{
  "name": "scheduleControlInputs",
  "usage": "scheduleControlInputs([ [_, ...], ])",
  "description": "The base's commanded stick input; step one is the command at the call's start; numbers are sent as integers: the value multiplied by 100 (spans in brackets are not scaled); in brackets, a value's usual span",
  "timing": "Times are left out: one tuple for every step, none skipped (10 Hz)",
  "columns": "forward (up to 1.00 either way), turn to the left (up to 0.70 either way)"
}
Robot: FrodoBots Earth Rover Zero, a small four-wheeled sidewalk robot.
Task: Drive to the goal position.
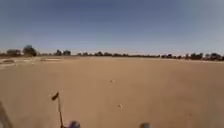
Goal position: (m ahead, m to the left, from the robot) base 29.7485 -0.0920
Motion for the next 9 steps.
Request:
scheduleControlInputs([
  [70,0],
  [70,0],
  [70,-8],
  [70,-25],
  [70,-35],
  [70,-35],
  [70,-35],
  [70,-35],
  [70,-35],
])
